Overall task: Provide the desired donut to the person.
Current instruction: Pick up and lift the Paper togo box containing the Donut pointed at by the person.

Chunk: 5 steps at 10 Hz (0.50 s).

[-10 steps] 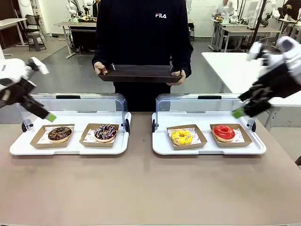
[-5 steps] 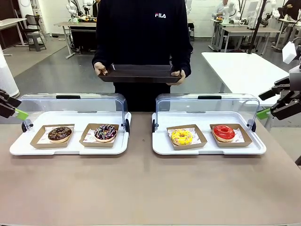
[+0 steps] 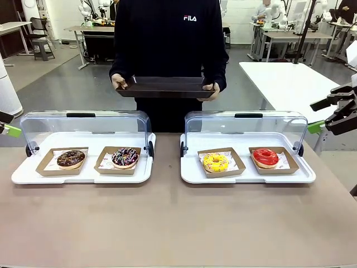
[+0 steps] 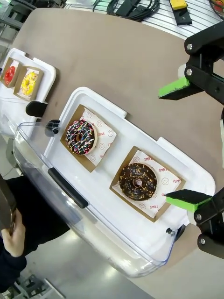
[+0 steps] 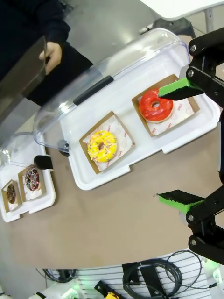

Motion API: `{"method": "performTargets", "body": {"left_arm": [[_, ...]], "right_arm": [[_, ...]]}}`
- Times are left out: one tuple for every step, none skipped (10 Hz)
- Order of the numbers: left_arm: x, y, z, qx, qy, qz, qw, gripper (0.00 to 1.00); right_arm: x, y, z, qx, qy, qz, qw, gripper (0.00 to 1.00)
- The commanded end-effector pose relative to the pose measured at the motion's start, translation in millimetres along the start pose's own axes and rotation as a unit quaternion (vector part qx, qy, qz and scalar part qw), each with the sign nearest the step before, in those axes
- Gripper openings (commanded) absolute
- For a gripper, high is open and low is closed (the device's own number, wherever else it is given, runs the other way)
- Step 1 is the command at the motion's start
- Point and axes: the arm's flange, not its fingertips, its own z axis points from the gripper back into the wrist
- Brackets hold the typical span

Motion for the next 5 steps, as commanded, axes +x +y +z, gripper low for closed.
{"method": "performTargets", "body": {"left_arm": [[-23.3, -22.3, -3.5, -0.006, -0.032, -0.015, 0.999, 1.0], [-24.2, -21.6, -1.1, -0.008, -0.041, -0.018, 0.999, 1.0], [-24.2, -21.9, -0.5, -0.007, -0.042, -0.017, 0.999, 1.0], [-22.7, -23.1, 0.4, -0.003, -0.047, -0.017, 0.999, 1.0], [-22.7, -23.1, 0.9, -0.003, -0.052, -0.021, 0.998, 1.0]], "right_arm": [[-6.2, 3.2, 1.2, -0.01, -0.023, 0.008, 1.0, 1.0], [-6.4, 3.6, 2.6, -0.014, -0.028, 0.008, 0.999, 1.0], [-6.4, 3.1, 2.3, -0.013, -0.031, 0.01, 0.999, 1.0], [-6.2, 2.9, 3.2, -0.016, -0.036, 0.012, 0.999, 1.0], [-6.6, 2.6, 3.9, -0.016, -0.04, 0.014, 0.999, 1.0]]}}
